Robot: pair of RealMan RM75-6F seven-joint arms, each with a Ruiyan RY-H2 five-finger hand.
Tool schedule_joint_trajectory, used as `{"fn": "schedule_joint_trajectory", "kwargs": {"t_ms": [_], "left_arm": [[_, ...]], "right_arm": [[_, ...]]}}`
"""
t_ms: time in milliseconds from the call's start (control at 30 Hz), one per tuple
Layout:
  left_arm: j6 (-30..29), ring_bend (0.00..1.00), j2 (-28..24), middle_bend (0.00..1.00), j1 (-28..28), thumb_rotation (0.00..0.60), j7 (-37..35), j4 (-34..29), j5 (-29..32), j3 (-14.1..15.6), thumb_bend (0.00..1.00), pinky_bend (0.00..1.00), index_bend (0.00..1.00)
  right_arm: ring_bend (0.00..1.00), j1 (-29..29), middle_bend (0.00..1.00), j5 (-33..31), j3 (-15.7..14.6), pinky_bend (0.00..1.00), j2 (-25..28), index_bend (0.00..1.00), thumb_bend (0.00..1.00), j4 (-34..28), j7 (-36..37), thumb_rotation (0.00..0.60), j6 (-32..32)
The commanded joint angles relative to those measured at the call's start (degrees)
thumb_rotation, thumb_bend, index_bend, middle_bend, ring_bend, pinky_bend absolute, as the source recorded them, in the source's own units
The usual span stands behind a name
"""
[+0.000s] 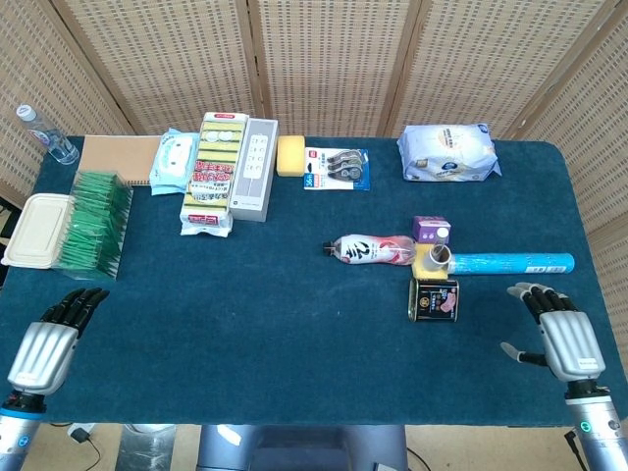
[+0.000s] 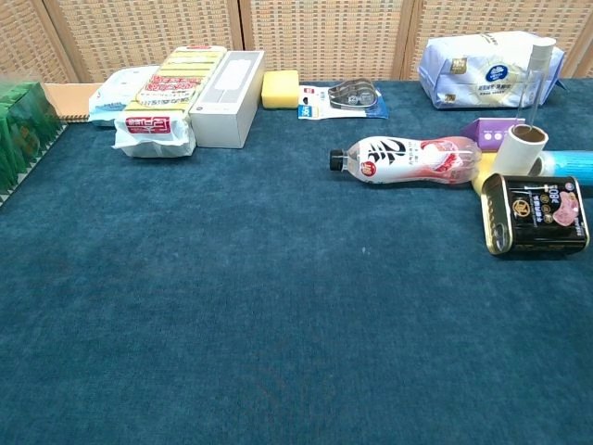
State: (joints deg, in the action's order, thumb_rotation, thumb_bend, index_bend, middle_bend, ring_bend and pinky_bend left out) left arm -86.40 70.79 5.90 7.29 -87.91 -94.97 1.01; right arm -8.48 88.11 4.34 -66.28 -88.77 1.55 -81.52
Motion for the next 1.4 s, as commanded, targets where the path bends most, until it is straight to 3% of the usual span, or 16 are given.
{"fn": "schedule_joint_trajectory", "kwargs": {"t_ms": [33,267,433,600,1400], "left_arm": [[0.3,0.15,0.0,0.18,0.2,0.600,0.0,-0.1,0.0,-0.1,0.18,0.32,0.10],[0.6,0.15,-0.7,0.18,0.4,0.600,-0.6,-0.2,-0.7,0.8,0.18,0.33,0.10],[-0.2,0.15,-0.5,0.18,-0.1,0.600,-3.1,0.9,-2.3,2.3,0.18,0.33,0.10],[-1.3,0.15,0.4,0.18,-0.3,0.600,-5.9,2.6,-1.3,1.4,0.18,0.33,0.10],[-0.9,0.15,1.9,0.18,-0.5,0.600,-6.5,5.3,-1.4,2.3,0.18,0.33,0.10]], "right_arm": [[0.26,-0.6,0.26,0.0,1.5,0.31,-2.7,0.24,0.14,2.2,4.1,0.539,-1.8],[0.31,-1.8,0.30,-1.9,3.7,0.39,-8.5,0.24,0.14,6.3,10.9,0.538,-2.4],[0.33,-3.7,0.26,-1.6,4.0,0.46,-11.6,0.24,0.14,8.1,11.7,0.537,-1.0],[0.33,-4.9,0.25,-1.9,4.7,0.48,-14.0,0.24,0.14,10.2,11.1,0.539,-0.6],[0.34,-8.5,0.28,-5.4,8.0,0.48,-16.8,0.24,0.15,11.7,9.8,0.538,0.8]]}}
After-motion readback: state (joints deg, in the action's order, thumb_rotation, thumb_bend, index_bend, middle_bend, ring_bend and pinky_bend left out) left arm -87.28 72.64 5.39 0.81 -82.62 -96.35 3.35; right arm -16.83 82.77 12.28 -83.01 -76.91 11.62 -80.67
